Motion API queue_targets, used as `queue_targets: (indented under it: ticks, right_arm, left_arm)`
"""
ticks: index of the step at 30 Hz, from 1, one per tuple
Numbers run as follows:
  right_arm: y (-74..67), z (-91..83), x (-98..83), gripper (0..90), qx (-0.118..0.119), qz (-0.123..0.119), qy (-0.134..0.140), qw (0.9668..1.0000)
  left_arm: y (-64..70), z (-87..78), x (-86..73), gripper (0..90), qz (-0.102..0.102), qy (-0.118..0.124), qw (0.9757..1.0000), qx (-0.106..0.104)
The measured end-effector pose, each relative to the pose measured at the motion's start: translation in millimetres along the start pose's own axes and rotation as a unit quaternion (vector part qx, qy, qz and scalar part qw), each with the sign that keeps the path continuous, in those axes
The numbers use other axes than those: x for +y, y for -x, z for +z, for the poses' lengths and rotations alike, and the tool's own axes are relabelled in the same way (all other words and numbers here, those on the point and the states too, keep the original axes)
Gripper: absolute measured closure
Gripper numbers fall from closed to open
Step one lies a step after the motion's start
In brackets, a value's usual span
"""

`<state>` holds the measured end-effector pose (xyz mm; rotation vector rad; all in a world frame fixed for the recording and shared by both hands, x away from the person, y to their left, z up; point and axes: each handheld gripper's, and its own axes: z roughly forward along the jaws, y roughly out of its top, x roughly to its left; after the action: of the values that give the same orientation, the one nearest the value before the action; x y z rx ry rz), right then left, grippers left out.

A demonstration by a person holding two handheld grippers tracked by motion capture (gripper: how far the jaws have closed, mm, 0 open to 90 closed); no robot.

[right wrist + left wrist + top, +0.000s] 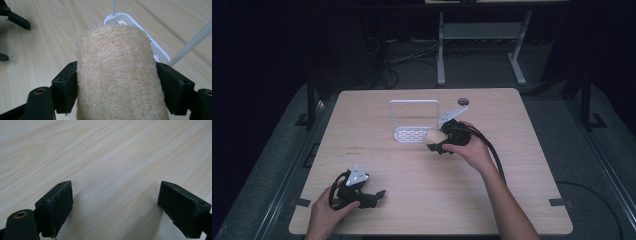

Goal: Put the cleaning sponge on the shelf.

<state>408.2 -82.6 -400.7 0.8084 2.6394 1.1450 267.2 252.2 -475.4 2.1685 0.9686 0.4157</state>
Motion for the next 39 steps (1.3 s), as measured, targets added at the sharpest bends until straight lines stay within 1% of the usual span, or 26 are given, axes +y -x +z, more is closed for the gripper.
queue_targets:
  ticks: [9,15,18,24,26,29,35,39]
  right_arm:
    - [-0.7,16.2,6.4,24.9,0.003,0.001,-0.006,1.0000]
    - [-1.2,26.4,16.0,24.9,0.001,-0.003,-0.004,1.0000]
    - [-1.2,30.6,19.4,24.8,0.003,0.000,0.001,1.0000]
    - [-0.6,41.9,29.2,24.9,-0.005,-0.007,-0.008,0.9999]
    - [-0.5,45.6,31.8,24.9,-0.004,-0.005,-0.005,1.0000]
    - [-0.5,52.0,35.7,24.9,-0.006,-0.012,-0.010,0.9999]
    - [0.1,62.9,41.2,24.8,-0.008,-0.014,-0.011,0.9998]
    - [1.3,69.9,45.1,24.8,-0.013,-0.017,-0.013,0.9997]
  left_arm:
    - [-0.1,-0.1,0.0,12.1,0.001,-0.001,1.0000,0.000]
    - [-0.2,0.0,0.0,12.1,0.001,-0.001,1.0000,0.000]
    - [-0.2,0.0,-0.1,12.1,0.001,0.000,1.0000,0.000]
    - [-0.1,-0.1,0.0,12.1,0.001,-0.001,1.0000,0.000]
    - [-0.2,-0.2,0.0,12.1,0.002,-0.001,1.0000,0.001]
    - [-0.1,-0.1,0.0,12.1,0.001,-0.001,1.0000,0.000]
    - [-0.1,-0.1,0.0,12.1,0.001,0.000,1.0000,0.000]
    - [0.0,0.0,0.0,12.1,0.001,0.000,1.0000,0.000]
